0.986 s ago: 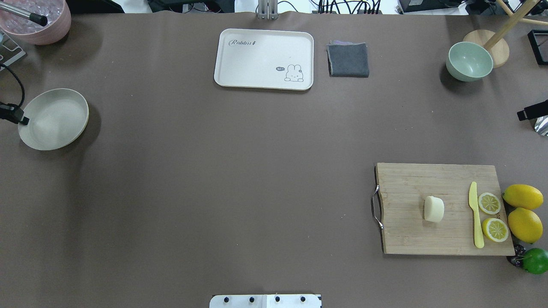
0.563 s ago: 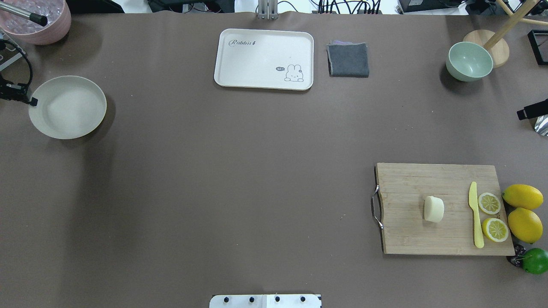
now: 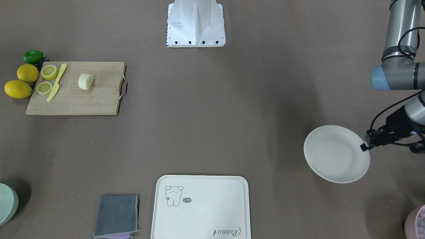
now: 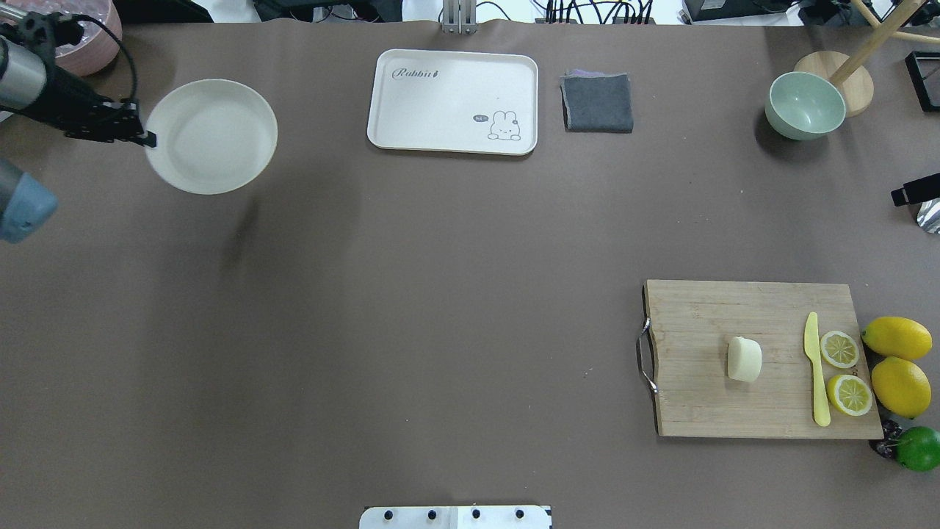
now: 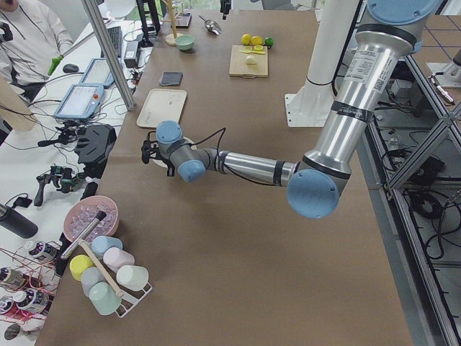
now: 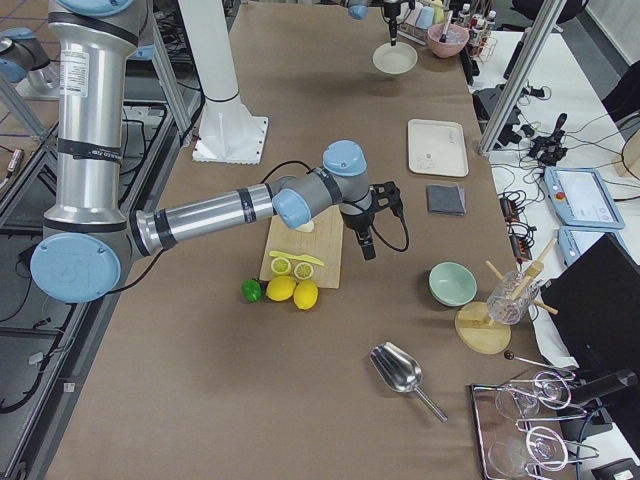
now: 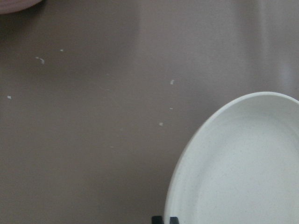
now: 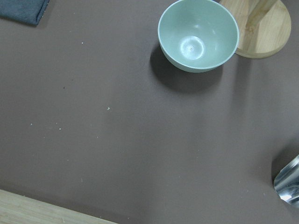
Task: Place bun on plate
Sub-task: 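Slide the white plate with the left gripper toward the table centre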
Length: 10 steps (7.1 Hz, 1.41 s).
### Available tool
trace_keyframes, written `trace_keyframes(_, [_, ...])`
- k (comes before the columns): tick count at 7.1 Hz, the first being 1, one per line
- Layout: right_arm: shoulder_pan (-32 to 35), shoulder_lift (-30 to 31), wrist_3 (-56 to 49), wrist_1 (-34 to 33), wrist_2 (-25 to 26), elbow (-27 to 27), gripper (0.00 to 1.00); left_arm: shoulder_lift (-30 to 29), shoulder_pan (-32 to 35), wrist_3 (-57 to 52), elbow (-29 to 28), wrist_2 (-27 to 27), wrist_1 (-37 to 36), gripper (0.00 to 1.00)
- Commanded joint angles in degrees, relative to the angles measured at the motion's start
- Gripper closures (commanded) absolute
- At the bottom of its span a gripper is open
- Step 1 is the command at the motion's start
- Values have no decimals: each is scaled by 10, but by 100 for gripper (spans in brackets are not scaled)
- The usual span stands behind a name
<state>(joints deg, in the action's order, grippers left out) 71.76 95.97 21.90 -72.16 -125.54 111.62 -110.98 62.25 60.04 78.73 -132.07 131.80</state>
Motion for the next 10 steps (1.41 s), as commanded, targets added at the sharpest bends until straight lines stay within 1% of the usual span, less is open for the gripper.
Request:
trace_keyframes(1, [0, -1, 28, 0, -1, 0, 0, -45, -116, 163, 55, 60, 0, 100])
trace_keyframes(2, [0, -2, 32, 0, -1, 1, 0, -53, -163, 209, 73, 91, -1, 100])
trace_keyframes(3, [0, -2, 33, 0, -1, 0, 0, -70, -219, 260, 83, 149, -1, 100])
trace_keyframes(4, [0, -2, 33, 0, -1, 0, 0, -93, -260, 287, 81, 189, -5, 100])
trace_keyframes(6, [0, -2, 34, 0, -3, 0, 0, -109, -315, 312, 81, 233, -6, 100])
trace_keyframes(8, [0, -2, 34, 0, -1, 0, 0, -111, -356, 313, 79, 278, -8, 100])
trace_keyframes(9, [0, -2, 34, 0, -1, 1, 0, -109, -358, 310, 83, 282, -8, 26])
trace_keyframes(10, [0, -2, 35, 0, -3, 1, 0, -106, -357, 309, 88, 284, -8, 2])
